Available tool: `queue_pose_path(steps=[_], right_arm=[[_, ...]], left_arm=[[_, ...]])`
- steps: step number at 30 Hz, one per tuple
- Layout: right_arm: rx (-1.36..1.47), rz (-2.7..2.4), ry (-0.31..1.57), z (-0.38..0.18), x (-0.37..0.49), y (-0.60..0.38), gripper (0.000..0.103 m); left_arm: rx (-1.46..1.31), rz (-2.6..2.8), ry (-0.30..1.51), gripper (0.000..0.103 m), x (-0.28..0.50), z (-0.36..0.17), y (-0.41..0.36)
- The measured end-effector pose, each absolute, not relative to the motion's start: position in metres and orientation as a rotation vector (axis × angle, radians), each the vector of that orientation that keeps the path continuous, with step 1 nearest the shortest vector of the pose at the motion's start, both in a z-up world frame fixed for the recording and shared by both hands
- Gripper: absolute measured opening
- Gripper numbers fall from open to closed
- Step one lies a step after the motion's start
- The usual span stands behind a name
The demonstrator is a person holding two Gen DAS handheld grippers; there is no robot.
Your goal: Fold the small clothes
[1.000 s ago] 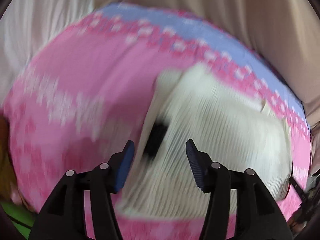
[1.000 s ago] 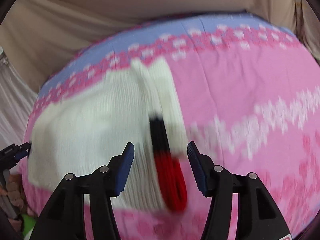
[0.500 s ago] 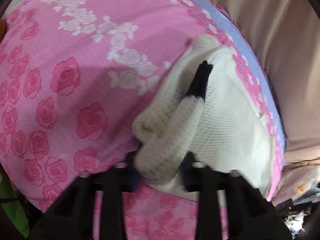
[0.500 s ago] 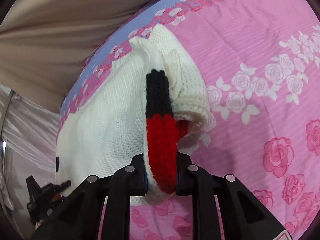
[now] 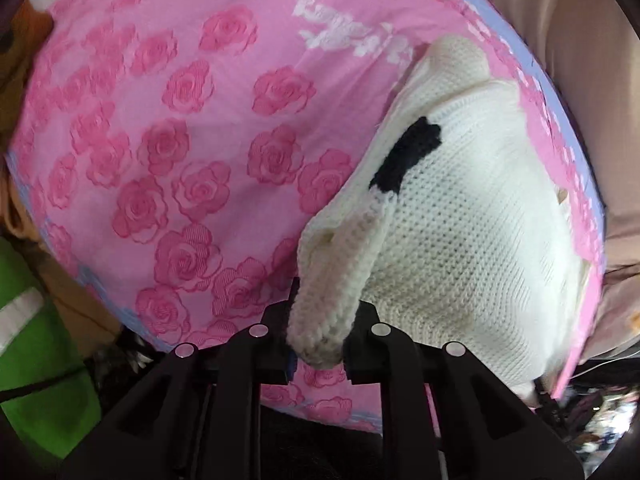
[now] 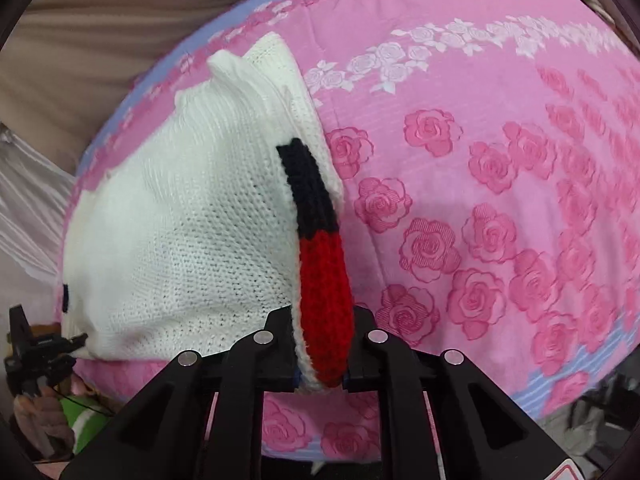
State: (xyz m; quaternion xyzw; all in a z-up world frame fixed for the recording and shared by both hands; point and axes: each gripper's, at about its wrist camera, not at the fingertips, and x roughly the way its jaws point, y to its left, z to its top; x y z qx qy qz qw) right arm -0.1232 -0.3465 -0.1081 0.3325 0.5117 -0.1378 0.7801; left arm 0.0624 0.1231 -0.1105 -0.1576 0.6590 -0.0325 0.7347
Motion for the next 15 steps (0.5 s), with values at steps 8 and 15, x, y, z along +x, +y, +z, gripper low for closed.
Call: queue_pose_path(steps=[8, 15], right_arm=[[0.580, -0.288, 1.001, -0.055, -0.078, -0.362, 0.057], [0.551, -0.250, 1.057, -0.088, 0.006, -0.364, 0.015]], left_arm=[[-0.250, -0.151, 1.203, 0.056, 0.087, -0.018, 0.095], [-0.150, -0.128, 1.290, 0.019, 0.165, -0.083, 0.040]])
